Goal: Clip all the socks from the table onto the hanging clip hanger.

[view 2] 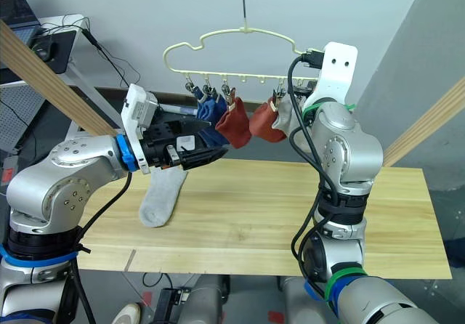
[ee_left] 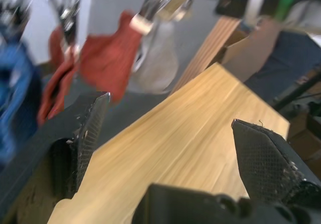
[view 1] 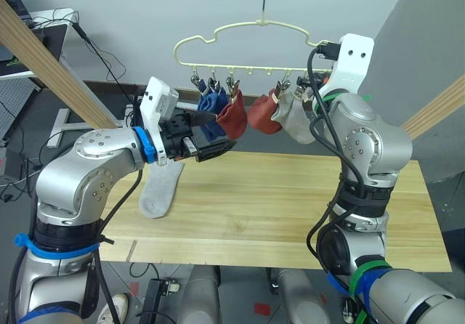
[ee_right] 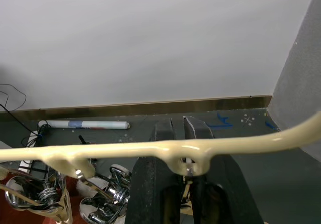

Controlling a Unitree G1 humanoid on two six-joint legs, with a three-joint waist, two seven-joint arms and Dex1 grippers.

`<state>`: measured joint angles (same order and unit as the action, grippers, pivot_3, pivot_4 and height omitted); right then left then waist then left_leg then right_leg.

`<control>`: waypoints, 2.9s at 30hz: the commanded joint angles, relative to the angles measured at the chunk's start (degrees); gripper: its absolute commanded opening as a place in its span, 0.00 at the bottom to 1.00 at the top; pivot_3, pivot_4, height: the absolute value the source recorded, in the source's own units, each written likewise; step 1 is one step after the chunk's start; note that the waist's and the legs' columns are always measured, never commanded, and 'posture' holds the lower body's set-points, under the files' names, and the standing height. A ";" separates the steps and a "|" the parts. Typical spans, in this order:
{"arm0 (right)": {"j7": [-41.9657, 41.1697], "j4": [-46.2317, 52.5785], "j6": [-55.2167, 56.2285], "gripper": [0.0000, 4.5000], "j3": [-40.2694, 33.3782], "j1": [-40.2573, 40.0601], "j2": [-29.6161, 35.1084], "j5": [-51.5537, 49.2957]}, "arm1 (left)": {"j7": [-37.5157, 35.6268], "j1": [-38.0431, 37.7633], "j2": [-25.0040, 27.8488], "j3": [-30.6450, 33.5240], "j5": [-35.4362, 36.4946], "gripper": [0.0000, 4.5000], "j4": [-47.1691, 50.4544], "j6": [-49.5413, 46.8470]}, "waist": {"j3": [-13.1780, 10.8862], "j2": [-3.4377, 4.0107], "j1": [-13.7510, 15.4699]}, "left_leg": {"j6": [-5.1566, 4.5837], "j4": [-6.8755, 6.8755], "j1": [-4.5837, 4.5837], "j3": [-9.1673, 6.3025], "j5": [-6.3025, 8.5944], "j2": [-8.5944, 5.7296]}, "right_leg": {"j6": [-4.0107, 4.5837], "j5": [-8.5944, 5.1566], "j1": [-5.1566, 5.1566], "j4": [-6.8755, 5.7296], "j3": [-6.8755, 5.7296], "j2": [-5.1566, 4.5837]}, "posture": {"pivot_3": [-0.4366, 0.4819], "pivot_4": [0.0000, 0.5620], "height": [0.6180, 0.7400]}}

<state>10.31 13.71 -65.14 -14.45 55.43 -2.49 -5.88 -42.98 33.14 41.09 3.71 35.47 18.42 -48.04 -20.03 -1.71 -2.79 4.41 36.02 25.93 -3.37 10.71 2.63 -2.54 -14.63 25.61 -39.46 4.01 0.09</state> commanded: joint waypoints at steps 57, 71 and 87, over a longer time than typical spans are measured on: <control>0.50 12.35 -23.86 0.01 -5.18 6.71 -2.10 1.28 | 9.82 -5.67 -4.94 -0.95 -32.36 1.00 -47.66 33.25 | -0.02 0.03 -0.79 | -0.02 -0.09 0.07 0.12 0.01 0.04 | 0.00 -0.01 0.20 -0.02 0.06 0.01 | 0.40 0.62 1.00; 0.24 12.44 -24.34 0.00 -5.24 6.99 -2.05 1.48 | 6.98 -7.21 -5.26 -3.03 -32.47 0.42 -45.20 22.08 | -0.02 0.03 -1.86 | -0.01 -0.08 -0.03 0.11 0.01 0.04 | -0.01 -0.01 0.19 -0.22 0.08 0.01 | 0.40 0.62 1.00; -0.45 12.54 -24.44 0.00 -5.20 6.83 -2.43 2.42 | 3.61 -8.76 -6.22 -0.47 -27.77 0.01 -39.15 20.29 | -0.02 0.03 -1.99 | -0.02 -0.08 -0.05 0.12 0.00 0.03 | -0.02 -0.02 0.19 -0.23 0.10 0.01 | 0.40 0.63 1.00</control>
<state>10.03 23.94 -89.81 -19.91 61.77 -5.04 -3.85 -37.71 25.89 35.50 2.94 5.91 -22.26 -26.37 -20.05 -1.68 -4.78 4.39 35.94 25.89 -3.24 10.71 2.66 -2.57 -14.65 25.80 -39.66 4.10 0.09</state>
